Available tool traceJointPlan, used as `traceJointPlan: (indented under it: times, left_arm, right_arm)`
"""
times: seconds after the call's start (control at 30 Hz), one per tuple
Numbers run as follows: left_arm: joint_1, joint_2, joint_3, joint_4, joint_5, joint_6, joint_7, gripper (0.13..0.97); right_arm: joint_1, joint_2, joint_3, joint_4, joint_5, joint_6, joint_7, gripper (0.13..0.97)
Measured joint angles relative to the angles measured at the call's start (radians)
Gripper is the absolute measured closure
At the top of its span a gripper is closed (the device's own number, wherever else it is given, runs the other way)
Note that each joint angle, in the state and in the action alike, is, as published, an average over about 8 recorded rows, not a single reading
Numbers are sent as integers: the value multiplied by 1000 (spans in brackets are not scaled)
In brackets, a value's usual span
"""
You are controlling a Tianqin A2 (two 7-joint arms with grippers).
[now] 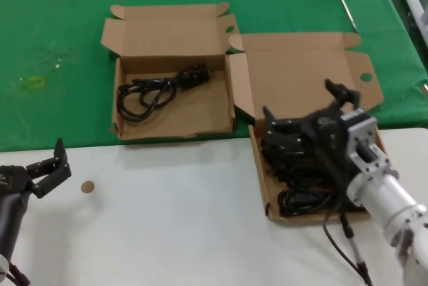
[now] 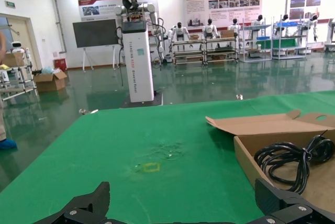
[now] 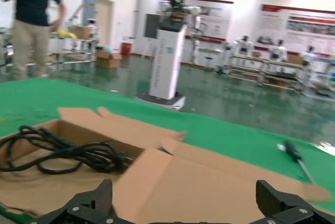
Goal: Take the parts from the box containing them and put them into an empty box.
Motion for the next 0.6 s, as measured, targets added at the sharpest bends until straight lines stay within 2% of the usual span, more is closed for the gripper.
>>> traceJointPlan:
  times: [0.33,0.6]
  left_arm:
    - [0,0,0,0,0,0,0,132]
    - [0,0,0,0,0,0,0,132]
  right_arm:
    - [-122,8,66,83,70,84,25,129]
    - [-137,9,74,93,78,94,28,129]
